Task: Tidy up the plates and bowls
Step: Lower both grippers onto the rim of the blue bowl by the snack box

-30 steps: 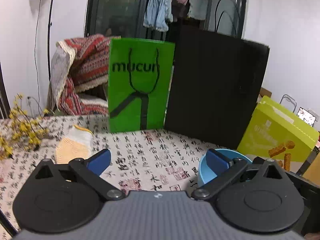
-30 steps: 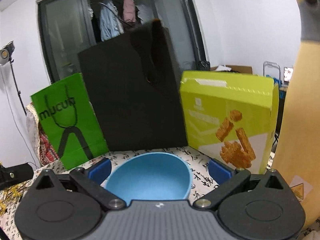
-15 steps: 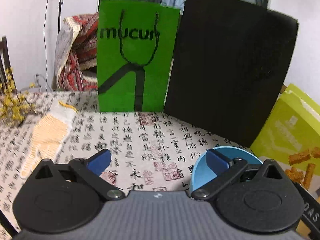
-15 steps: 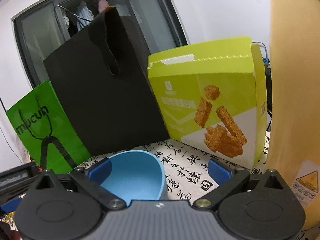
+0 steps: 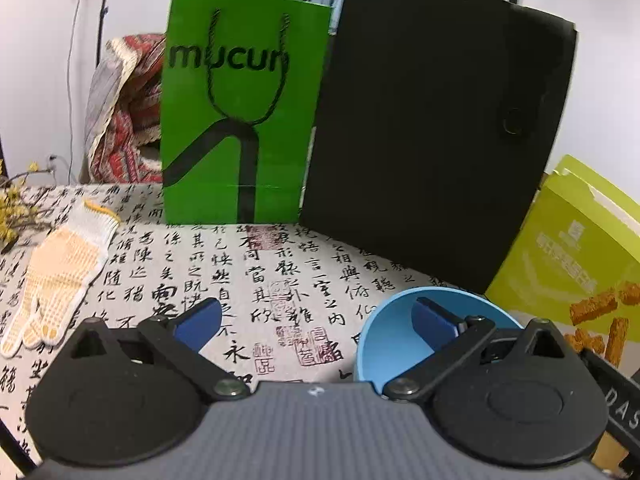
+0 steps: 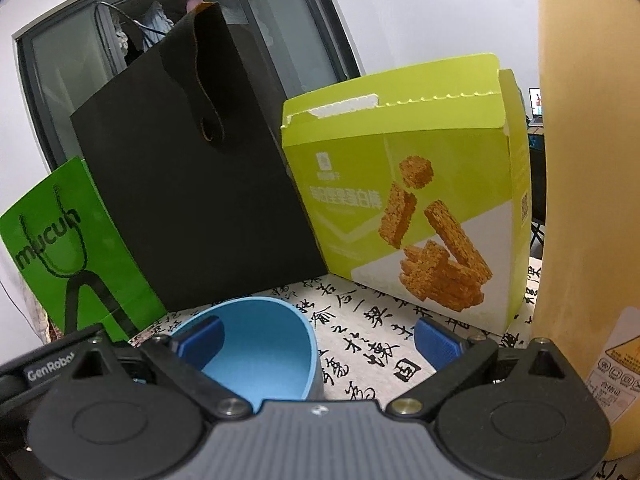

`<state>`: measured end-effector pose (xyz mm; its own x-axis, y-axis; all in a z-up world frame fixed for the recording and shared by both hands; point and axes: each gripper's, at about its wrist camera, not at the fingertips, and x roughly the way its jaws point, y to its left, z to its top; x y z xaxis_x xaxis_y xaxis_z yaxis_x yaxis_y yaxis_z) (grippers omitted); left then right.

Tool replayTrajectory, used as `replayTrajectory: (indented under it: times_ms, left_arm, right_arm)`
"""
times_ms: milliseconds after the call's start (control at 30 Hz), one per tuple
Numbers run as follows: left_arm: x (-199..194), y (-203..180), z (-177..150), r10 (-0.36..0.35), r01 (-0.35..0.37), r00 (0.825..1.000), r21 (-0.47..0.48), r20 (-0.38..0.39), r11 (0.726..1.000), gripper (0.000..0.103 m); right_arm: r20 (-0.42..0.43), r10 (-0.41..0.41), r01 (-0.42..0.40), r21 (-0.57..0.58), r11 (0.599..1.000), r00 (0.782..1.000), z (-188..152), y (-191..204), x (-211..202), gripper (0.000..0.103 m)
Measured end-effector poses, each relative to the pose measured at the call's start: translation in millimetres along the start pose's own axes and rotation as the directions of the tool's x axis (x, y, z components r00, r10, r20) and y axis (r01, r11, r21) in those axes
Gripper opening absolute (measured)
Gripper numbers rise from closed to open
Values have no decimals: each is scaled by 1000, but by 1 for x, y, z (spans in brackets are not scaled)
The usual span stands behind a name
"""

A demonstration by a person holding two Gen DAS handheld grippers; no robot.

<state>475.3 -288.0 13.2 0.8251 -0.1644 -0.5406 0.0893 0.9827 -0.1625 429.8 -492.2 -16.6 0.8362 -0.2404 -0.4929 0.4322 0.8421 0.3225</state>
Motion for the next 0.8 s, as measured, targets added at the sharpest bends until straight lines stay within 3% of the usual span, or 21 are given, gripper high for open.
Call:
replayTrajectory:
  times_ms: [167, 533, 667, 733, 800]
  left_arm:
    - [8, -6, -7, -20, 21, 1000, 41, -18, 999, 103]
    - [10, 0, -8, -43, 44, 998, 12, -44, 999, 103]
    - [16, 2, -10, -47, 48, 996, 8, -79, 999, 102]
    - [18, 2, -12, -44, 45, 995, 12, -91, 999, 96]
    - [20, 2, -13, -43, 45, 994, 17, -103, 999, 89]
  right_arm:
    - [2, -10, 10, -4, 1000, 1000, 0, 1, 1, 101]
    - [-9, -13, 13, -7, 1000, 1000, -1, 1, 3, 94]
    - [-31, -9, 8, -11, 1000, 999, -2, 3, 6, 86]
    - [-45, -7, 7, -11, 1000, 999, -3, 3, 8, 84]
    - [-65, -8, 7, -16, 1000, 998, -4, 4, 11, 71]
